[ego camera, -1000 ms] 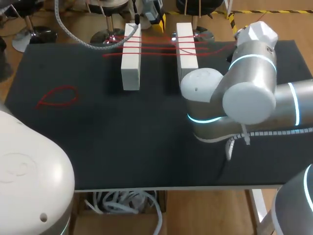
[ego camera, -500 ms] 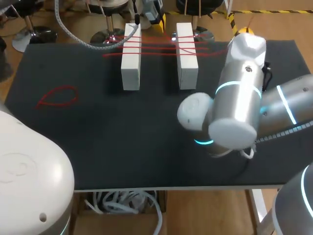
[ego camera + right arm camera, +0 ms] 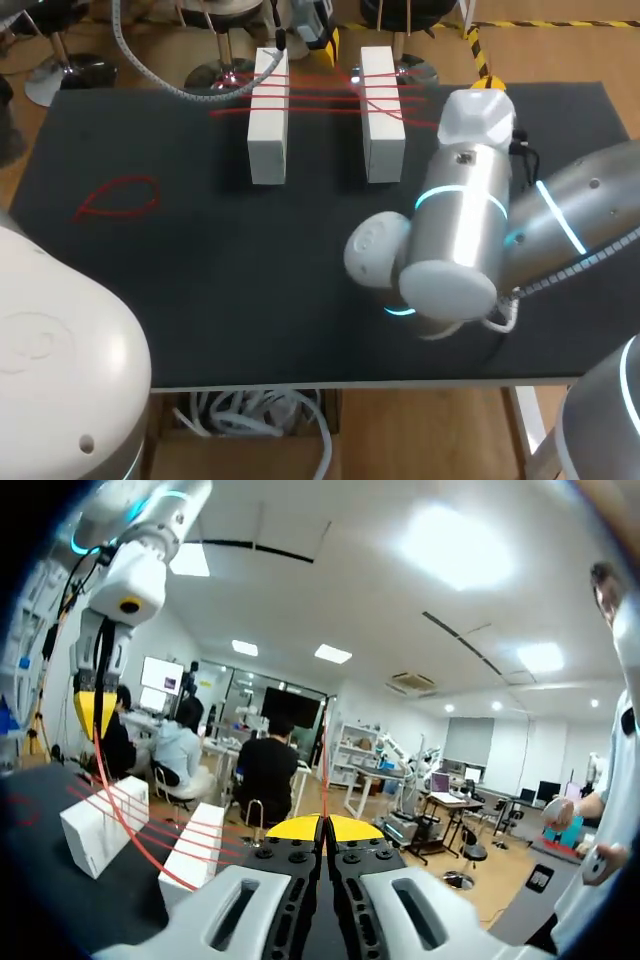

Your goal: Grab the tape and strap the tape.

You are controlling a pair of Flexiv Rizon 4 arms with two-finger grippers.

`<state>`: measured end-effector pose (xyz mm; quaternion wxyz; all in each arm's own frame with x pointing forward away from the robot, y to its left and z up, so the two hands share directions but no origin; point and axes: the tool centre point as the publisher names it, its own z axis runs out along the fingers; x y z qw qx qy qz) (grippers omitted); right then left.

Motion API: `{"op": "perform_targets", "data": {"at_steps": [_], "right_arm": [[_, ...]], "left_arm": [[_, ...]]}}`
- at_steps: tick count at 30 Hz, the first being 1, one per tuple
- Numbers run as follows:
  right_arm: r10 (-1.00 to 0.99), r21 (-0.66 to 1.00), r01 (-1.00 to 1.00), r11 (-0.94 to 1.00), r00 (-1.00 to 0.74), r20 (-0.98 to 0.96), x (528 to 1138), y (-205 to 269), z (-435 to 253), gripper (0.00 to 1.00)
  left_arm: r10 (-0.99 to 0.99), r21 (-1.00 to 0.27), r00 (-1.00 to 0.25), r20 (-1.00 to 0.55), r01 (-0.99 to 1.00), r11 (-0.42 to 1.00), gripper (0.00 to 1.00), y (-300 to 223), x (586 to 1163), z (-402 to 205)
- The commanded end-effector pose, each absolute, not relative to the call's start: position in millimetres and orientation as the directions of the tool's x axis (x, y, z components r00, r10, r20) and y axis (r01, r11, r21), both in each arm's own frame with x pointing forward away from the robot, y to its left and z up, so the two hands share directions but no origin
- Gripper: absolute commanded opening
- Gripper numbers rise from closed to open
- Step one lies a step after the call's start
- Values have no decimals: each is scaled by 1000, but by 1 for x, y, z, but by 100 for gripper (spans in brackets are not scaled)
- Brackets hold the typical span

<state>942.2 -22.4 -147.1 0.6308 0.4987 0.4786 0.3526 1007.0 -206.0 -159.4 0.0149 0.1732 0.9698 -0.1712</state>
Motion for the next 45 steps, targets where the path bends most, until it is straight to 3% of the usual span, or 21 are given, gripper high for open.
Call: {"op": "perform_targets", "data": {"at_steps": [1,15,19,23,29,37,45], "right_arm": [[917,955,185,230,287,-276,942,-18,-127,0],[917,955,185,230,287,-276,942,-18,-127,0],[875,931,-10,364,345,-339,940,-11,-129,0],[822,846,-189,498,414,-391,942,-5,-132,0],[721,676,-300,673,472,-508,946,7,-146,0],[573,502,-278,819,451,-684,944,28,-150,0],[482,414,-248,876,485,-730,943,47,-148,0]], "left_arm": [[331,-323,-940,-85,340,883,0,-206,1007,-158],[331,-323,-940,-85,340,883,0,-206,1007,-158],[331,-323,-940,-85,340,883,0,-206,1007,-158],[331,-323,-940,-85,340,883,0,-206,1007,-158],[331,-323,-940,-85,340,883,0,-206,1007,-158],[331,-323,-940,-85,340,883,0,-206,1007,-158],[331,-323,-940,-85,340,883,0,-206,1007,-158]]}}
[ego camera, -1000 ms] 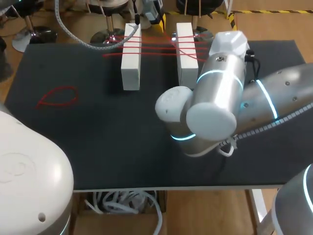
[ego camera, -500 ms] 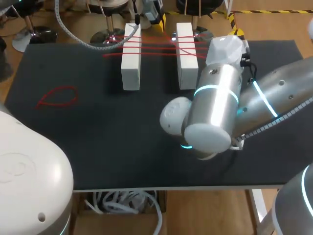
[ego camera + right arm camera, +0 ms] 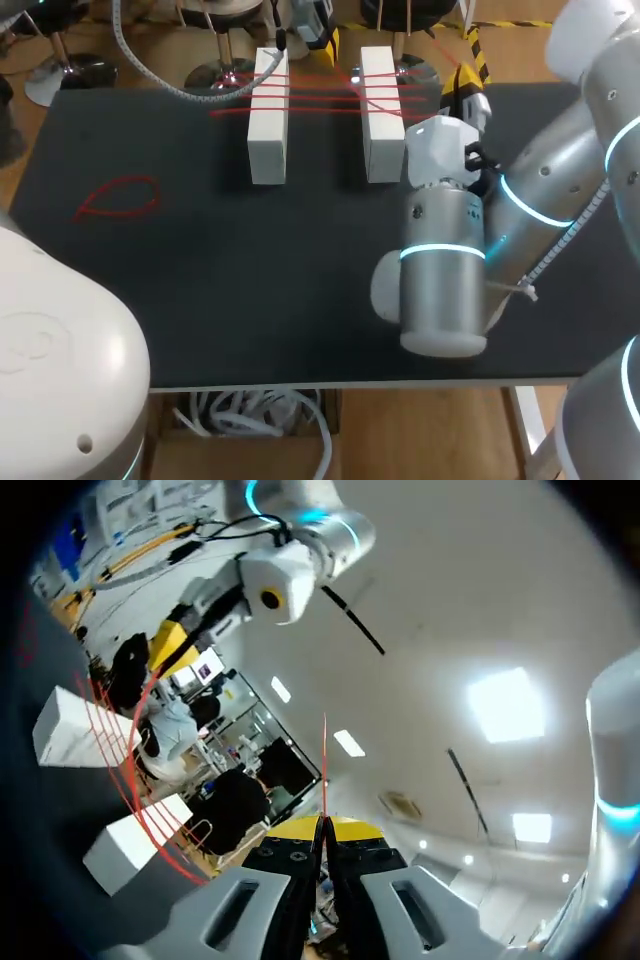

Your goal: Grab the tape and strap the tape.

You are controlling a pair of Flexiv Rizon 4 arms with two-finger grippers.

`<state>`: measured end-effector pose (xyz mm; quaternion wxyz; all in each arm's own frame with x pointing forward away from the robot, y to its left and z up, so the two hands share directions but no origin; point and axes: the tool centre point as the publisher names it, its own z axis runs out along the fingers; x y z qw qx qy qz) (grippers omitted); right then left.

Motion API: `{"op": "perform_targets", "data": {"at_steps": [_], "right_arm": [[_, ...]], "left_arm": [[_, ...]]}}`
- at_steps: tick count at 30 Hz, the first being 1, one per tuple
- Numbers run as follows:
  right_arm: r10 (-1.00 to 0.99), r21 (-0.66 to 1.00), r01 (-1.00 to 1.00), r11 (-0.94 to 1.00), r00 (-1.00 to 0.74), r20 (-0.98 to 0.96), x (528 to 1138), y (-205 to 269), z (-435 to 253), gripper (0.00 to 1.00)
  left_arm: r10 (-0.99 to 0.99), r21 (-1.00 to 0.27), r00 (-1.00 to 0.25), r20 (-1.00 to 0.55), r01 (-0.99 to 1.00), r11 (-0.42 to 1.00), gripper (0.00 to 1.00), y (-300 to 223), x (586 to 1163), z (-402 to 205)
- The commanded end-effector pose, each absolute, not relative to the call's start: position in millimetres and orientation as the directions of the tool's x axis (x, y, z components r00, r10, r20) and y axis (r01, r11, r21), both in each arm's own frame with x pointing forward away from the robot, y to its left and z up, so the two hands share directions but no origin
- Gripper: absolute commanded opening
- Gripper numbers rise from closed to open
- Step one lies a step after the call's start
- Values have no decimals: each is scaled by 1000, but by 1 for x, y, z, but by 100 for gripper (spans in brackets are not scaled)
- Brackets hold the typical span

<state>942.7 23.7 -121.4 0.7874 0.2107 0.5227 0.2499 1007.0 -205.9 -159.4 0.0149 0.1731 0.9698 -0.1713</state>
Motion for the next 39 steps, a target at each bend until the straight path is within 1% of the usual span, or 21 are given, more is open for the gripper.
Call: {"op": "perform_targets", "data": {"at_steps": [1,10,16,27,39], "right_arm": [[470,410,-232,882,486,-737,944,49,-147,0],[348,387,-24,922,491,-799,953,72,-148,0],[249,333,87,939,497,-831,961,82,-159,0],[108,233,177,956,524,-845,967,93,-170,0],[67,203,192,960,546,-835,967,117,-164,0]], "left_arm": [[331,-323,-940,-85,340,883,0,-206,1007,-158],[331,-323,-940,-85,340,883,0,-206,1007,-158],[331,-323,-940,-85,340,883,0,-206,1007,-158],[331,-323,-940,-85,340,883,0,-206,1007,-158],[331,-323,-940,-85,340,883,0,-206,1007,-158]]}}
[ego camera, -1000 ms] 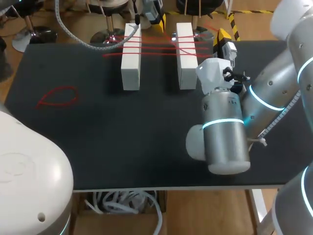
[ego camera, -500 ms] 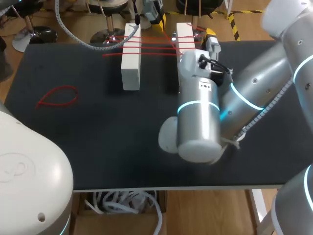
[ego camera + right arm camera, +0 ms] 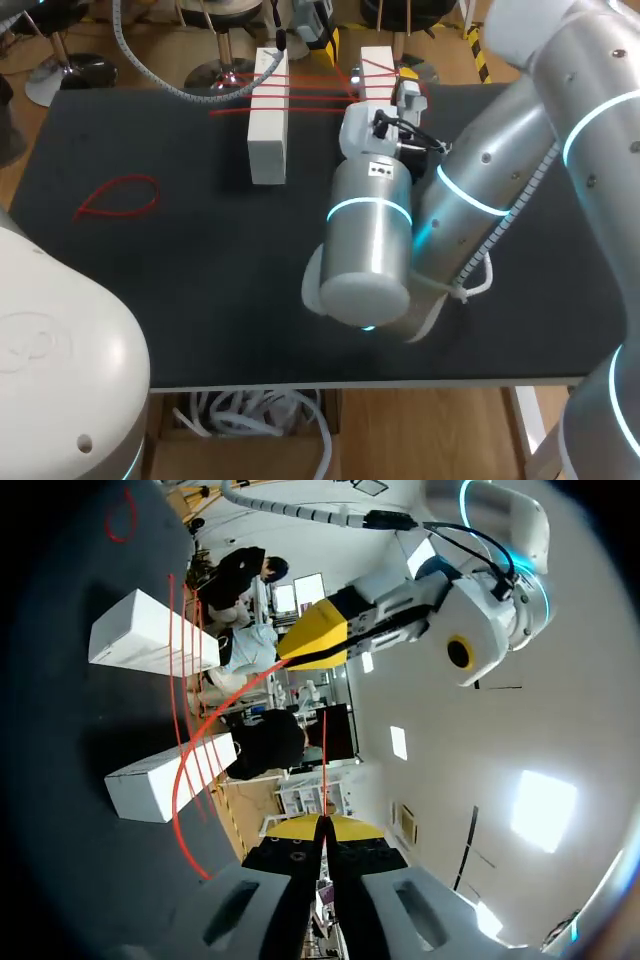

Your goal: Grab the tape and strap the tape.

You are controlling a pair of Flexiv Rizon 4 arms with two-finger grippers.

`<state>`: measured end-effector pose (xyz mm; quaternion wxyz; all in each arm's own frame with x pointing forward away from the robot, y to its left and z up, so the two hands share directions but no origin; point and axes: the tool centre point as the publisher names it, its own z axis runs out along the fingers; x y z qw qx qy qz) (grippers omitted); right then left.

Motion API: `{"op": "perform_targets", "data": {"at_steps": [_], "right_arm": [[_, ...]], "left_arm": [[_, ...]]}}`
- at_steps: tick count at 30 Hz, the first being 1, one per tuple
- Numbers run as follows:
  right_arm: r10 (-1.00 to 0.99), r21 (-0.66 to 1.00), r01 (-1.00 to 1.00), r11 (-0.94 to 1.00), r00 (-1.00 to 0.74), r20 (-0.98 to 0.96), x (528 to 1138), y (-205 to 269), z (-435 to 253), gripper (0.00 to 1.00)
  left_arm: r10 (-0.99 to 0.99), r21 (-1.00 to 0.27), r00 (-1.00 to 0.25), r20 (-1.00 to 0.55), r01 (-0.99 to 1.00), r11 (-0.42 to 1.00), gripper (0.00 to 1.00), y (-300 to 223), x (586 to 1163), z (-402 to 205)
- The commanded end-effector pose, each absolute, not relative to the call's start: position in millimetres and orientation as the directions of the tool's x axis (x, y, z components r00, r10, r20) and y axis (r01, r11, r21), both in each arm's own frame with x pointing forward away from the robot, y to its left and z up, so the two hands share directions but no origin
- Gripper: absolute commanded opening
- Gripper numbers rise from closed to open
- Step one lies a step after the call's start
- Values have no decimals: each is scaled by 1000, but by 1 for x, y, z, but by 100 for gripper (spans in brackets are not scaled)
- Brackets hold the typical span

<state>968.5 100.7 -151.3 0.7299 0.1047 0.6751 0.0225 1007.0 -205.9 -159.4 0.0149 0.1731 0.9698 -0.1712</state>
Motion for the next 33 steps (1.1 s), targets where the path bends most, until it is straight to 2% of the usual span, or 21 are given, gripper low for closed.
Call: {"op": "perform_targets", "data": {"at_steps": [1,18,33], "right_arm": [[65,200,193,961,545,-836,967,119,-165,0],[53,198,223,955,527,-848,985,133,-157,0],[56,177,226,958,457,-888,963,123,-159,0]], "left_arm": [[331,-323,-940,-85,340,883,0,-206,1007,-158],[331,-323,-940,-85,340,883,0,-206,1007,-158],[331,-323,-940,-85,340,883,0,-206,1007,-158]]}}
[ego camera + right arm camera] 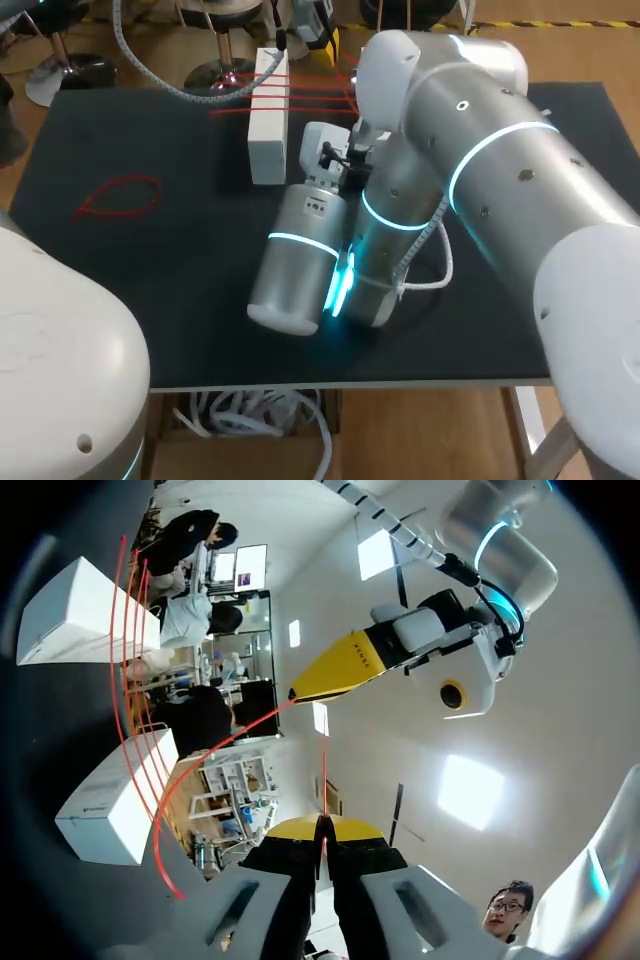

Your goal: Grab the tape and strap the tape.

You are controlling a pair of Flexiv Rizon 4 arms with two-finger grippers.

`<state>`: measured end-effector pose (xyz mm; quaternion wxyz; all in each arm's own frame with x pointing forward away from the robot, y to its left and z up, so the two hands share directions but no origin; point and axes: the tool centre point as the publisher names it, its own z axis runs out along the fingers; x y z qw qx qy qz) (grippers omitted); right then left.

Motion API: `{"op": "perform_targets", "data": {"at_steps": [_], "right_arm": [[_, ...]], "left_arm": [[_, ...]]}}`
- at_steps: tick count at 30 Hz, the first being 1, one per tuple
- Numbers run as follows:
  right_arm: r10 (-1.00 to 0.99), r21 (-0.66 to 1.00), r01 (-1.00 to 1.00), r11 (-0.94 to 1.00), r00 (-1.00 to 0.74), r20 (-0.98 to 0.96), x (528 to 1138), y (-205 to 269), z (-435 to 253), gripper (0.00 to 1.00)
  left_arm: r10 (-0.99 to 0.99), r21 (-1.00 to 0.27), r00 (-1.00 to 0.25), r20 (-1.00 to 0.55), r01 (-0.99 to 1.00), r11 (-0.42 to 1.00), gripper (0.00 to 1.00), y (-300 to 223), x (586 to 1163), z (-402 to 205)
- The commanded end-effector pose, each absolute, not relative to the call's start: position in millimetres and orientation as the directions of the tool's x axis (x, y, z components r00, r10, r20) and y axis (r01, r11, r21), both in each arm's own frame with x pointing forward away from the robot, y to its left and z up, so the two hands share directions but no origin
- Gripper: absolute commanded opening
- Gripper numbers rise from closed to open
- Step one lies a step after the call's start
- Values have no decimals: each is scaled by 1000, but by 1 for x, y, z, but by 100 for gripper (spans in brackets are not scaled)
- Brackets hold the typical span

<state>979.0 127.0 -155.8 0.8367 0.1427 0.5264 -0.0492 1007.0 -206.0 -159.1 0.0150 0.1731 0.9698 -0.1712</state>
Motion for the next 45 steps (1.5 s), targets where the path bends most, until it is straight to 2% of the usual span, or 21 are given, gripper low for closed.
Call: {"op": "perform_targets", "data": {"at_steps": [1,45], "right_arm": [[57,177,227,958,454,-889,962,123,-158,0],[102,208,293,933,338,-935,953,127,-129,0]], "left_arm": [[331,-323,-940,-85,340,883,0,-206,1007,-158],[331,-323,-940,-85,340,883,0,-206,1007,-158]]}}
